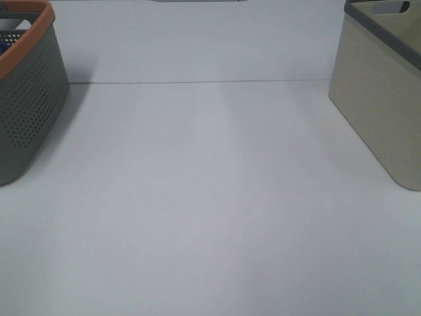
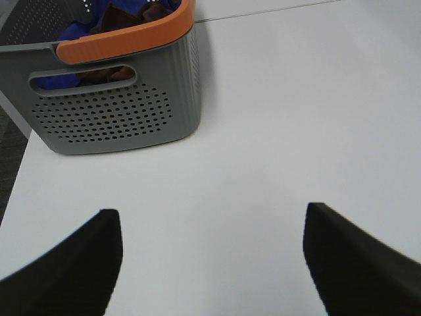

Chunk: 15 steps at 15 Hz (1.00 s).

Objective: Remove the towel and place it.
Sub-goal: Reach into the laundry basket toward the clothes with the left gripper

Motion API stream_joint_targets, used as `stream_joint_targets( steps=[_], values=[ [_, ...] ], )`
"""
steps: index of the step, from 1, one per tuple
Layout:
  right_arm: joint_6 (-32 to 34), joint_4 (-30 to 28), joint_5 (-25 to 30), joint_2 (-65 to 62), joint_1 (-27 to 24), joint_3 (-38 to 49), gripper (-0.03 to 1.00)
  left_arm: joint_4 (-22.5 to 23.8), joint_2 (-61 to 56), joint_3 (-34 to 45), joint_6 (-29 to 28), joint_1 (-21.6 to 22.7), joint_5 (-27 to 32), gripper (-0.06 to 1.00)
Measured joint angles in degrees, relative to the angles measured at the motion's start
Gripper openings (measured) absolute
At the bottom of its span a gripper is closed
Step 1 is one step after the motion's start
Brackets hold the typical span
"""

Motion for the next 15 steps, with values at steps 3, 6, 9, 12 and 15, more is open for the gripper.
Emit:
stream_joint_targets(
  steps=[3, 6, 9, 12, 15],
  values=[
    [0.00, 0.00, 0.00, 0.00, 0.00, 0.00, 0.58, 0.00, 0.00, 0.00, 0.00, 0.00, 0.00, 0.73],
    [0.00, 0.00, 0.00, 0.00, 0.00, 0.00, 0.58, 0.00, 0.00, 0.00, 0.00, 0.00, 0.00, 0.73],
    [0.00, 0.00, 0.00, 0.00, 0.00, 0.00, 0.58, 2.35, 0.00, 0.00, -3.04, 0.00, 0.00, 0.91],
    [0.00, 0.00, 0.00, 0.00, 0.00, 0.00, 0.58, 3.32, 0.00, 0.00, -3.21, 0.00, 0.00, 0.99],
    [0.00, 0.00, 0.00, 0.00, 0.00, 0.00, 0.58, 3.38, 0.00, 0.00, -3.21, 0.00, -0.17, 0.99]
  ],
)
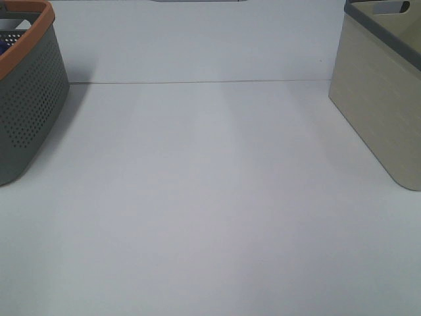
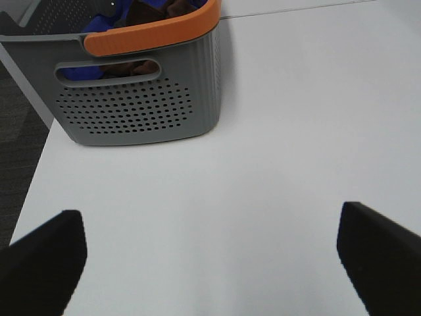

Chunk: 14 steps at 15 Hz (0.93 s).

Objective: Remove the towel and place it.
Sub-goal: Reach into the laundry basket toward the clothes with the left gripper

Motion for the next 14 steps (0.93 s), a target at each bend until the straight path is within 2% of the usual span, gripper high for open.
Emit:
stream_joint_targets(
  steps=[14],
  values=[
    [0.00, 0.00, 0.00, 0.00, 0.00, 0.00, 0.58, 0.00, 0.00, 0.00, -0.06, 0.00, -0.23, 0.99]
  ],
)
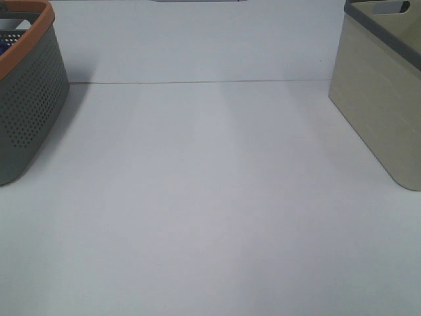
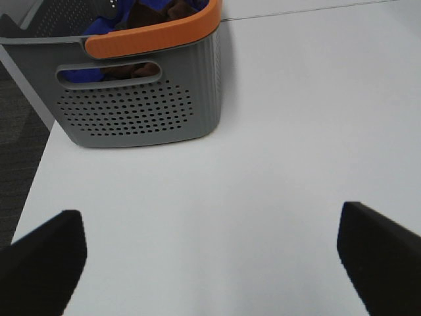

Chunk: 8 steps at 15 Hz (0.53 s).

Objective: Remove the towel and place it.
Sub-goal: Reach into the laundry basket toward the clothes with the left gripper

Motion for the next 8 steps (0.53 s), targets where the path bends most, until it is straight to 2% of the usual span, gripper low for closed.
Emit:
stream_joint_targets(
  steps=[8],
  values=[
    [0.00, 0.00, 0.00, 0.00, 0.00, 0.00, 0.58, 0.00, 0.00, 0.00, -0.17, 0.00, 0.00, 0.99]
  ],
)
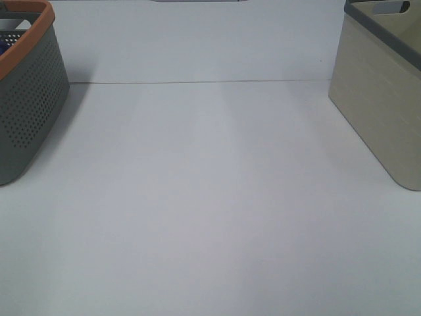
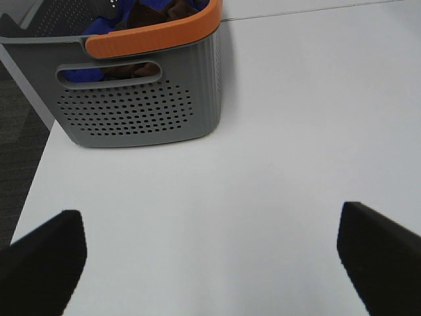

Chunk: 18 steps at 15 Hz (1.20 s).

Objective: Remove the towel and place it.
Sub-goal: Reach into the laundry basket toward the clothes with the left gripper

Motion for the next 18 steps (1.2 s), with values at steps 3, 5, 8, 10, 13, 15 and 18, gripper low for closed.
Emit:
stream_joint_targets(
  steps=[3, 5, 8, 10, 13, 15, 18],
  values=[
    [0.00, 0.00, 0.00, 0.00, 0.00, 0.00, 0.58, -0.11, 0.00, 0.00, -0.06, 0.00, 0.00, 0.99],
    [0.00, 0.00, 0.00, 0.00, 0.00, 0.00, 0.58, -0.34, 0.00, 0.00, -0.06, 0.00, 0.00, 0.99],
    [0.00, 0.00, 0.00, 0.00, 0.00, 0.00, 0.58, -0.34, 0.00, 0.00, -0.06, 0.00, 0.00, 0.99],
    [0.00, 0.00, 0.00, 0.00, 0.00, 0.00, 0.58, -0.34, 0.00, 0.00, -0.06, 0.00, 0.00, 0.99],
    [0.00, 0.00, 0.00, 0.00, 0.00, 0.00, 0.58, -0.34, 0.00, 0.00, -0.17, 0.00, 0.00, 0.99],
    [0.00, 0.00, 0.00, 0.00, 0.00, 0.00, 0.58, -0.34, 0.00, 0.00, -0.17, 0.00, 0.00, 0.99],
    [0.00, 0.00, 0.00, 0.00, 0.00, 0.00, 0.58, -0.34, 0.00, 0.00, -0.17, 0.00, 0.00, 0.99]
  ],
)
